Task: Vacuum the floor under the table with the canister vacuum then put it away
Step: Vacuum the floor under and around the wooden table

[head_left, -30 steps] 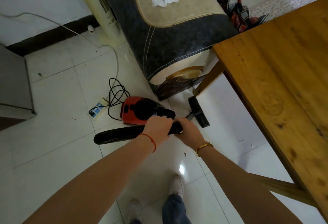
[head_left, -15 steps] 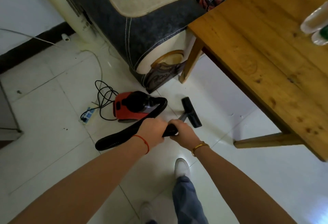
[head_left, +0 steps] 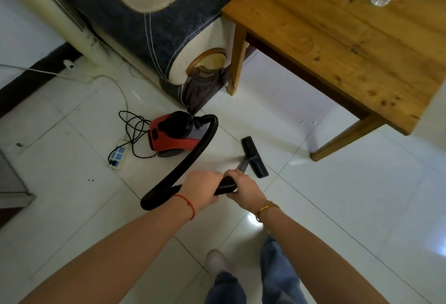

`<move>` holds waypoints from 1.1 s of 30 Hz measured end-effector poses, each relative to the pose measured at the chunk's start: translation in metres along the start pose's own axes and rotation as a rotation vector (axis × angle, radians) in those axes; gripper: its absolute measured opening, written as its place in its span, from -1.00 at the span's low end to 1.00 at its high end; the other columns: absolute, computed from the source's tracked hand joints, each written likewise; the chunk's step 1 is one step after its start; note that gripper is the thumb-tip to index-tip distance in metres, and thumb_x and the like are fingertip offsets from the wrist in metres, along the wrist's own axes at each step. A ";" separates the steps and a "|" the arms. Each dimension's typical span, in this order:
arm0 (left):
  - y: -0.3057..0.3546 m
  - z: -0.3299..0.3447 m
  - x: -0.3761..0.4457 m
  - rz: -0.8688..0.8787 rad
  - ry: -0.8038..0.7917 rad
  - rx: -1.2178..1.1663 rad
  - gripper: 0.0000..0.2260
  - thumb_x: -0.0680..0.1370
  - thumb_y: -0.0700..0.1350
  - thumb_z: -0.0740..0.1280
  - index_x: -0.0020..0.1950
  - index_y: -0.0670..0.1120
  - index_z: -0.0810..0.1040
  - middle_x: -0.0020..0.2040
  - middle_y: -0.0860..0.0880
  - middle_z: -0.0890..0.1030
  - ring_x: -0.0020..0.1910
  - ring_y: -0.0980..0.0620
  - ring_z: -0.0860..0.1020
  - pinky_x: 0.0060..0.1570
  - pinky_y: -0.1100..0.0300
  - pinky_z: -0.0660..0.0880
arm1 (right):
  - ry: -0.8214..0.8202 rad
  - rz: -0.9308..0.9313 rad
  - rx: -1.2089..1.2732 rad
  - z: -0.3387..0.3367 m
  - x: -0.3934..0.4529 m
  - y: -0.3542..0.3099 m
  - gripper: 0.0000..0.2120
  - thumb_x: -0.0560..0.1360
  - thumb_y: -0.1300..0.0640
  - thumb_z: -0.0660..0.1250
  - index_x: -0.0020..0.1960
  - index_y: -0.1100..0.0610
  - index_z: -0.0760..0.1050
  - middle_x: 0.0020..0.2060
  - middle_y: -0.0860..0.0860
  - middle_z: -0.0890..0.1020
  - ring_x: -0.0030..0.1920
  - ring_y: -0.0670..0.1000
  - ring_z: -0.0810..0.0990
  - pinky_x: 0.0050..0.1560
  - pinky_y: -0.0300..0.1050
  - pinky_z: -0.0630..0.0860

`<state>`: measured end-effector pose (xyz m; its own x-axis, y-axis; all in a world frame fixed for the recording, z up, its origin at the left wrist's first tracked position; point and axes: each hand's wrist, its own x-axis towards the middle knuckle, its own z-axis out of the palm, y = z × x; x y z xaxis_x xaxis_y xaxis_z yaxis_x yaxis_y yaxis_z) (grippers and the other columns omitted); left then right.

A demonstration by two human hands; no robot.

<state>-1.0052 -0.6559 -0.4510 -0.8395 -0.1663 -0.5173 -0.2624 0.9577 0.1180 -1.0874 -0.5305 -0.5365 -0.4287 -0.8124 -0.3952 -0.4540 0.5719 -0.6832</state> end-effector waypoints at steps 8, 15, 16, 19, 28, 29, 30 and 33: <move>0.057 0.001 0.039 -0.010 0.018 -0.013 -0.77 0.51 -0.08 0.32 0.14 -0.08 0.47 -0.04 -0.05 0.63 -0.08 -0.06 0.62 -0.20 0.16 0.41 | -0.004 0.006 -0.027 -0.036 -0.011 0.060 -0.68 0.39 0.24 0.41 0.12 0.10 0.46 0.05 0.02 0.53 -0.01 0.08 0.55 0.05 -0.06 0.51; 0.119 -0.015 0.099 -0.041 0.039 -0.074 -0.76 0.53 -0.06 0.29 0.16 -0.10 0.46 -0.02 -0.04 0.60 -0.10 -0.03 0.61 -0.22 0.19 0.38 | -0.062 0.005 -0.066 -0.103 -0.007 0.123 -0.66 0.38 0.27 0.43 0.11 0.11 0.46 0.07 0.03 0.53 -0.03 0.10 0.57 0.01 -0.03 0.53; 0.127 -0.019 0.108 -0.049 0.041 -0.086 -0.76 0.53 -0.07 0.29 0.17 -0.10 0.45 -0.01 -0.04 0.60 -0.09 -0.03 0.61 -0.21 0.19 0.38 | -0.071 0.008 -0.069 -0.114 -0.005 0.131 -0.66 0.38 0.28 0.42 0.11 0.11 0.47 0.07 0.04 0.53 -0.02 0.10 0.56 0.02 -0.01 0.53; 0.147 -0.030 0.137 -0.073 0.048 -0.117 -0.76 0.55 -0.08 0.28 0.18 -0.12 0.44 0.02 -0.05 0.59 -0.06 -0.04 0.60 -0.15 0.19 0.41 | -0.090 0.007 -0.091 -0.145 0.003 0.153 -0.67 0.38 0.27 0.42 0.11 0.12 0.47 0.07 0.05 0.54 0.00 0.11 0.56 0.04 0.02 0.52; 0.166 -0.052 0.171 -0.123 0.077 -0.160 -0.80 0.55 -0.08 0.28 0.13 -0.12 0.45 -0.03 -0.05 0.59 -0.10 -0.02 0.60 -0.11 0.18 0.48 | -0.096 -0.008 -0.098 -0.185 0.024 0.175 -0.66 0.35 0.29 0.45 0.08 0.09 0.49 0.06 0.03 0.57 0.05 0.07 0.56 0.14 -0.04 0.51; 0.164 -0.052 0.168 -0.130 0.079 -0.165 -0.80 0.55 -0.08 0.28 0.13 -0.13 0.45 -0.03 -0.05 0.59 -0.10 -0.02 0.60 -0.11 0.19 0.47 | -0.095 -0.012 -0.091 -0.183 0.024 0.171 -0.67 0.35 0.28 0.45 0.08 0.09 0.49 0.06 0.03 0.58 0.06 0.06 0.56 0.16 -0.06 0.50; 0.161 -0.052 0.164 -0.139 0.082 -0.167 -0.81 0.55 -0.08 0.28 0.13 -0.13 0.46 -0.03 -0.06 0.59 -0.09 -0.02 0.60 -0.10 0.20 0.47 | -0.094 -0.018 -0.087 -0.180 0.023 0.167 -0.68 0.36 0.28 0.45 0.08 0.09 0.49 0.06 0.03 0.58 0.07 0.05 0.56 0.17 -0.09 0.49; 0.150 -0.048 0.145 -0.165 0.083 -0.165 -0.80 0.56 -0.08 0.27 0.14 -0.12 0.46 -0.01 -0.05 0.60 -0.08 -0.01 0.60 -0.09 0.21 0.46 | -0.103 -0.041 -0.074 -0.166 0.019 0.150 -0.69 0.38 0.27 0.44 0.08 0.09 0.50 0.05 0.02 0.59 0.06 0.04 0.56 0.15 -0.12 0.49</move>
<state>-1.1889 -0.5477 -0.4675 -0.8135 -0.3421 -0.4703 -0.4671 0.8662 0.1779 -1.2930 -0.4418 -0.5445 -0.3279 -0.8407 -0.4310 -0.5279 0.5413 -0.6545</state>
